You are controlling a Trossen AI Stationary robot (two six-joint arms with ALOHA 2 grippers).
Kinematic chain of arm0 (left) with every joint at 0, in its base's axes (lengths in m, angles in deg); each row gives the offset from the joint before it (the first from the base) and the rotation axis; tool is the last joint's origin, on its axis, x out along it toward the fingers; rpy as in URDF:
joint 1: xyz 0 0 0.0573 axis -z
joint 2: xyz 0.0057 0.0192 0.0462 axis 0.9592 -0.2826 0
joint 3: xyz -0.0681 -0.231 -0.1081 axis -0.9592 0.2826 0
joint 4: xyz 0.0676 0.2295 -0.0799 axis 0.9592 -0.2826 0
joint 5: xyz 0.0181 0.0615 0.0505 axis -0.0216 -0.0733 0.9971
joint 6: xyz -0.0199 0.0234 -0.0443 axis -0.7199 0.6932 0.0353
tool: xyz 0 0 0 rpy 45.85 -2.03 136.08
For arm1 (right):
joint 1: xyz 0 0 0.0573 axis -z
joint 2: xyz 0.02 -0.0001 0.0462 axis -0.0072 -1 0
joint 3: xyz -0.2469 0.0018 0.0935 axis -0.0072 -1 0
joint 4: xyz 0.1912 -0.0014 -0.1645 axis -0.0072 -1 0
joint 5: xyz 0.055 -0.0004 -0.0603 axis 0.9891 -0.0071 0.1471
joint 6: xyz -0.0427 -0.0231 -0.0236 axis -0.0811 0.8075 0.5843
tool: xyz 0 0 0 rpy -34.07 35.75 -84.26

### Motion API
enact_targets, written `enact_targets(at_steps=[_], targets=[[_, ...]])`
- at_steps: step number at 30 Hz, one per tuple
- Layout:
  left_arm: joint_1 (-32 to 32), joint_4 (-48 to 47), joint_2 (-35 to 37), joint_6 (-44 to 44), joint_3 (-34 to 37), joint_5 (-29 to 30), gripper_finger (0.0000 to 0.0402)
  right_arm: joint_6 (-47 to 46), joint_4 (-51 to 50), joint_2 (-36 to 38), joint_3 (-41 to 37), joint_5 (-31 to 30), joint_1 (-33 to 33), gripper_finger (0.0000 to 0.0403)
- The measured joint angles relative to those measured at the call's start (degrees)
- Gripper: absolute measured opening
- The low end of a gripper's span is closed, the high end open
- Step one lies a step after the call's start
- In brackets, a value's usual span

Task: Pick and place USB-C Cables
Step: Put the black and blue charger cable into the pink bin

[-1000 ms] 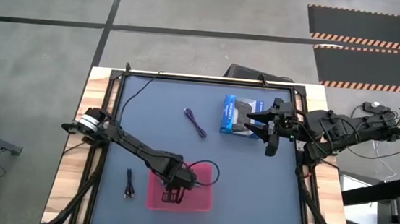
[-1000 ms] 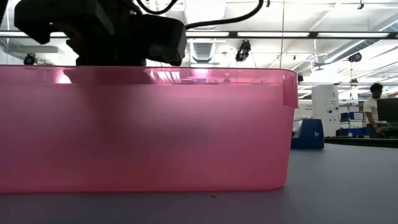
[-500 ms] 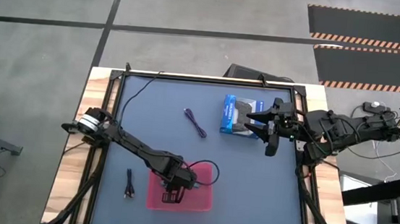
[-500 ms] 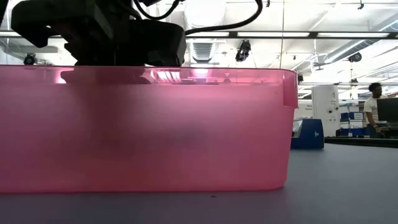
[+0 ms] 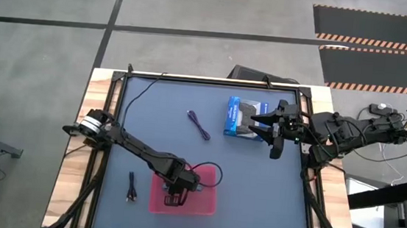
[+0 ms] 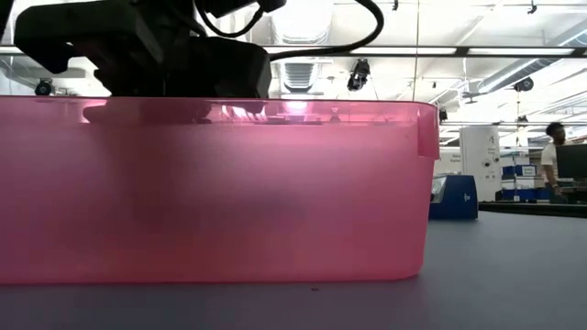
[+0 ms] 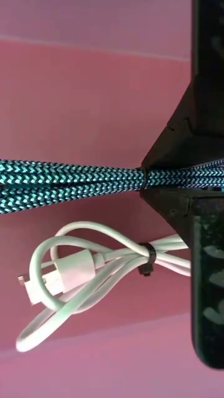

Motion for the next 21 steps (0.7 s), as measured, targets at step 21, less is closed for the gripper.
enact_targets(at_steps=[21], targets=[[-0.2,-0.3,0.0,0.3,0.0,0.0,0.0106,0.2,0.0,0.0,0.0,0.0,0.0,0.0169]])
